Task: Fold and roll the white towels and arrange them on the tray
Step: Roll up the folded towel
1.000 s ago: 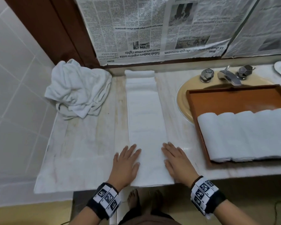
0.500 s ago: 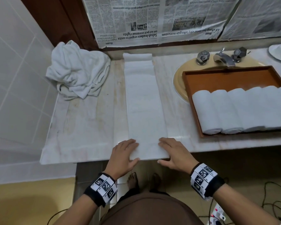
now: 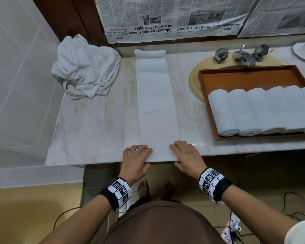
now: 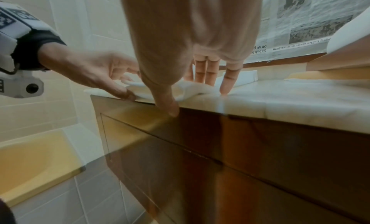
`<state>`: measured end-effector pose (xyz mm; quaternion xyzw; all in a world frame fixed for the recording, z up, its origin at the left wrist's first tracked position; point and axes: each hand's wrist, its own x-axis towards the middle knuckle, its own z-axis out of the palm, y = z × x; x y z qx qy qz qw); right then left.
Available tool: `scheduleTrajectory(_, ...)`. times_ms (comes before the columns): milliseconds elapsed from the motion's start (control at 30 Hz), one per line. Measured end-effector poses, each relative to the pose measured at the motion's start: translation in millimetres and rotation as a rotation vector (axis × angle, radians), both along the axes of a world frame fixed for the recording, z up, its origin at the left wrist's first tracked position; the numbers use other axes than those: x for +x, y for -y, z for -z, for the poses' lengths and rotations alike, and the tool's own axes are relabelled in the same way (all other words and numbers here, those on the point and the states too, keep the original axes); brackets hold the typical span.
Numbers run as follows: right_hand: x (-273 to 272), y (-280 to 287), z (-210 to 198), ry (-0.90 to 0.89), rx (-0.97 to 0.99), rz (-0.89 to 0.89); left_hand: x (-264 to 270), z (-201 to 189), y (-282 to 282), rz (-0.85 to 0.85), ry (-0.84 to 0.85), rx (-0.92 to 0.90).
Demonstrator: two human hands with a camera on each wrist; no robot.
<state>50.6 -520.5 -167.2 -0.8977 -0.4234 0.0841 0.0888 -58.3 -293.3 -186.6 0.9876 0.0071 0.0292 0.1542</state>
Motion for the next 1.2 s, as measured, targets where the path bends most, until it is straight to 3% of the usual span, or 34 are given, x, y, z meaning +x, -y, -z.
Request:
scheduleTrajectory(100,2.5,-0.6,-4.2,-0.035,0.073,0.023,3.2,-4.7,-5.3,-0.025,0.025,-0.084)
scheduleTrajectory(233,11.9,5.0,-6.2,-0.222,0.146,0.082,12.8,-13.2,-15.4,-0.046,-0.058,-0.198)
scheduleTrajectory(400,24.8,-1.0,-10.2,-0.378,0.224,0.259,26.3,-22.3,-13.2,-0.203,-0.112,-0.323)
scheduleTrajectory(633,19.3,-6.6,-4.4,-0.316,0.305,0.342,39.4,-18.3,-15.0,-0.358,-0.133,-0.512)
scheduleTrajectory(800,17.0,-9.9,-1.7,-0.084,0.138,0.151,33.4,-15.1,-1.6,-0.174,-0.096,-0.264)
scheduleTrajectory(967,17.6,-16.1,-5.6,0.074,0.007,0.042,29.8,-19.1,6.4,-0.098,-0.129,-0.067)
scheduleTrajectory(1100,22.7,-28.5,-8.4,0.040,-0.019,0.050,33.9,-15.8,3.8,-0.125,-0.094,-0.048)
scheduleTrajectory(1200,35.1,-25.7,-15.4,-0.148,0.100,0.180,38.2,-17.0,1.4,-0.132,-0.091,-0.042)
